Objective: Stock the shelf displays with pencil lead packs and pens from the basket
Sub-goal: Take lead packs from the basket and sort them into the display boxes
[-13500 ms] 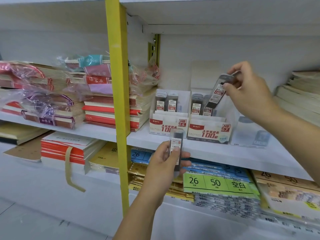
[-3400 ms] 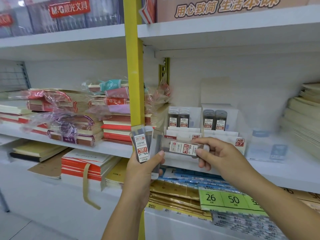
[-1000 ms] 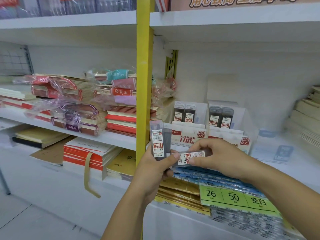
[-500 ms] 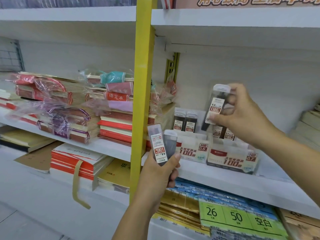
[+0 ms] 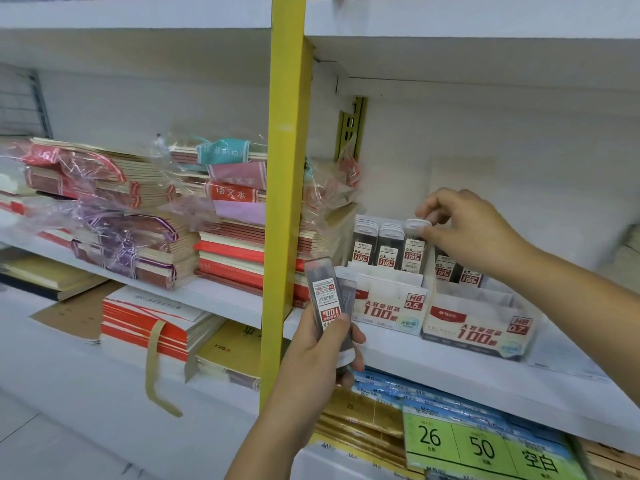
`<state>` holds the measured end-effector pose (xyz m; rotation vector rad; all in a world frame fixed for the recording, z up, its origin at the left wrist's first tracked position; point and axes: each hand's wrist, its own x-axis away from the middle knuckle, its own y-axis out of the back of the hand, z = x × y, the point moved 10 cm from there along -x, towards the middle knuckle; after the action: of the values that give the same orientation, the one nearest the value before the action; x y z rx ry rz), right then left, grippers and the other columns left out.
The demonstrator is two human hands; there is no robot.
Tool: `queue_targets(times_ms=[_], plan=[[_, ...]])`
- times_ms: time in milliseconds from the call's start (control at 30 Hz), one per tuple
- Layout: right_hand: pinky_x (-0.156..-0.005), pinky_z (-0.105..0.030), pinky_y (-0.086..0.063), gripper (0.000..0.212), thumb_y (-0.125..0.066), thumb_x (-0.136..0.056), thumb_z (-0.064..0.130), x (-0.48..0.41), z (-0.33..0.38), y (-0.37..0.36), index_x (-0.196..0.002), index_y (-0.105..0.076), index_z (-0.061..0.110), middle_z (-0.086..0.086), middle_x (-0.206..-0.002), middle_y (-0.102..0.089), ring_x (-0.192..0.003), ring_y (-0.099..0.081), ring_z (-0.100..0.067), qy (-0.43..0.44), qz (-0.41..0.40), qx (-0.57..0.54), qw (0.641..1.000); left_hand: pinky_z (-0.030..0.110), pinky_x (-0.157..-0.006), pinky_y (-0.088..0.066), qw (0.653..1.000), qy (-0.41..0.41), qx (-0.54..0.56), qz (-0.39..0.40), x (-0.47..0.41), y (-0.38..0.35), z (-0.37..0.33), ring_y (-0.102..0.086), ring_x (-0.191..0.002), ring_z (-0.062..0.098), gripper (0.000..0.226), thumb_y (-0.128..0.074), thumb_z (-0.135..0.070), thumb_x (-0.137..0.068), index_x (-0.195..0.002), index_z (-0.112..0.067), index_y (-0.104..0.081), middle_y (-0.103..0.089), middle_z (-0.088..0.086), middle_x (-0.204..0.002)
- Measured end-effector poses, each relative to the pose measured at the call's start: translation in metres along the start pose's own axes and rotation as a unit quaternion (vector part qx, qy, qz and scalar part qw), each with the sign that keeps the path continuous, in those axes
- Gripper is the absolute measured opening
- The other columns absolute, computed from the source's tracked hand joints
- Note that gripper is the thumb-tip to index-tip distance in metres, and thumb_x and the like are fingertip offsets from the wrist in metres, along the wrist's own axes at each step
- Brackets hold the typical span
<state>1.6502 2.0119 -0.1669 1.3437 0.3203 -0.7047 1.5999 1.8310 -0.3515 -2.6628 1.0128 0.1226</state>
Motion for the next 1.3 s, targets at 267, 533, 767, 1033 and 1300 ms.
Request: queue_targets(times_ms=[267, 533, 767, 1033, 1300], plan=[[-0.088, -0.031, -0.027, 0.023, -0.058, -0.095, 0.032, 0.0, 0.0, 0.005, -0.113, -0.072, 0.026, -0.001, -0.11, -0.055, -0.111, -0.035, -0.023, 0.004, -0.017, 0.155, 0.988, 0.026, -0.053, -0.054, 1.0, -0.005, -0.001, -0.006, 0.006, 0.001, -0.009, -0.076, -0.08, 0.02, 0.017, -0.059, -0.032, -0.099, -0.116, -0.032, -0.06, -0.076, 0.004, -0.091], [-0.064, -0.016, -0.054, 0.037, -0.064, -0.084, 0.047, 0.063, 0.067, -0.023, -0.119, -0.055, 0.053, 0.024, -0.091, -0.062, -0.076, -0.066, -0.002, 0.021, 0.14, -0.286, 0.948, 0.02, -0.047, -0.045, 0.997, -0.04, -0.069, 0.011, 0.009, -0.004, -0.039, -0.059, -0.055, 0.009, 0.021, -0.075, -0.039, -0.084, -0.099, -0.048, -0.064, -0.075, 0.002, -0.081], [-0.076, -0.039, -0.058, 0.017, -0.076, -0.078, 0.031, 0.075, 0.033, -0.032, -0.086, -0.068, 0.044, 0.009, -0.082, -0.067, -0.08, -0.064, -0.014, -0.039, 0.057, -0.301, 0.951, 0.021, -0.044, -0.039, 0.999, -0.03, 0.026, -0.009, 0.011, 0.008, -0.026, -0.05, -0.054, 0.008, 0.025, -0.072, -0.019, -0.091, -0.109, -0.036, -0.068, -0.072, 0.006, -0.08], [-0.069, -0.013, -0.048, 0.021, -0.075, -0.079, 0.033, 0.086, 0.057, -0.036, -0.093, -0.065, 0.045, 0.026, -0.092, -0.065, -0.081, -0.06, 0.002, 0.025, 0.131, -0.242, 0.961, 0.02, -0.042, -0.035, 0.997, -0.059, 0.035, -0.031, 0.005, 0.02, -0.033, -0.042, -0.053, 0.009, 0.023, -0.08, -0.023, -0.081, -0.097, -0.035, -0.069, -0.053, -0.001, -0.07], [-0.059, -0.02, -0.057, 0.058, -0.068, -0.087, 0.011, 0.054, 0.046, -0.008, -0.118, -0.044, 0.054, 0.014, -0.102, -0.064, -0.074, -0.072, -0.006, -0.032, 0.12, -0.299, 0.946, 0.021, -0.044, -0.038, 0.997, -0.04, 0.053, -0.034, -0.002, 0.014, -0.028, -0.05, -0.056, 0.008, 0.012, -0.058, -0.03, -0.099, -0.109, -0.03, -0.064, -0.07, 0.003, -0.089]])
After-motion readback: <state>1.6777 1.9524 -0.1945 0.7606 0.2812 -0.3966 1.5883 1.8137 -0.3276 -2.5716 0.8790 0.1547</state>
